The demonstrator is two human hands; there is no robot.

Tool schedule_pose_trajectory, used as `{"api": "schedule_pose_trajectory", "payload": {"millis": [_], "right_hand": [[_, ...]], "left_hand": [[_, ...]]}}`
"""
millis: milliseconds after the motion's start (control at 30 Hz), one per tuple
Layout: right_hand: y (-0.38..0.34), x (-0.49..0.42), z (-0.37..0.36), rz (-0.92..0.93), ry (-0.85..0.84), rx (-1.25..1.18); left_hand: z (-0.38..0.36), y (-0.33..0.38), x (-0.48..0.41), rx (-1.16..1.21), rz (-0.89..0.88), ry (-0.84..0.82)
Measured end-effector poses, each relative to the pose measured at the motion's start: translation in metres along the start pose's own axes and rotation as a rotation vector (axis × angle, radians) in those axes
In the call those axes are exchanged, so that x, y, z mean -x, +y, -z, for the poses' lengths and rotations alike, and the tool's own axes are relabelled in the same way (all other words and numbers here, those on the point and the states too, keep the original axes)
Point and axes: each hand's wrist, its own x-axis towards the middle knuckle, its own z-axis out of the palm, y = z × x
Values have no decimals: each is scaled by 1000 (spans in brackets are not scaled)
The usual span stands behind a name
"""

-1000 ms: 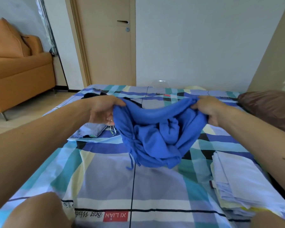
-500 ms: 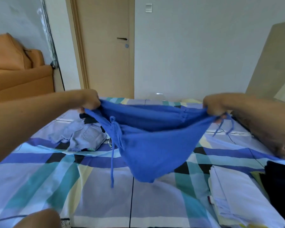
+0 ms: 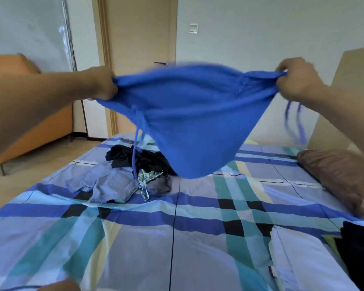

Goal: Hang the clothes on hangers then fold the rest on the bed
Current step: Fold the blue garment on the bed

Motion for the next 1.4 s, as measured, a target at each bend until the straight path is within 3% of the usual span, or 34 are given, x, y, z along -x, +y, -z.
{"api": "schedule_pose_trajectory", "payload": {"millis": [33,100,133,233,367,433,533,600,667,800,933,1000,1067,1133,1233,1300,1400], "right_hand": [[5,5,4,-19,19,12],[11,10,7,-29,-139,49],[11,7,8,-14,-139,40],[2,-4,0,-5,7,-72],[3,-3,-37,-43,-328,25],[7,-3,-46,-46,-269,-16],[12,-6,-48,-38,-59,-120],[16,-5,-45,-19,-50,-212],[18,9,-38,41,-219,-295],[30,75,-57,312,-589,-160],[45,171,-129,533,-1024,-106],[44,204,-149,456,-1386,-48],[41,218,-158,295,-1617,11],[41,218,-171,217,-1508,-69],[46,210,-205,16,-1083,-364],[46,210,-234,-125,-882,-495],[37,219,-268,-175,-739,-630]], "left_hand": [[-2,-7,-1,15,52,16],[-4,-15,-1,26,103,18],[-2,-13,0,36,118,23],[0,-3,4,111,87,41],[-34,13,13,123,39,-148],[-56,15,13,99,64,-193],[-61,11,4,81,46,-55],[-55,6,0,153,-16,22],[-47,2,6,247,-93,-49],[-68,2,66,134,-359,-418],[-151,0,144,-133,-556,-996],[-186,2,167,-243,-495,-1291],[-214,9,174,-185,-444,-1306],[-244,17,172,46,-352,-1036],[-292,29,168,324,-137,-661],[-323,35,167,408,30,-582],[-349,41,167,620,236,-643]]}}
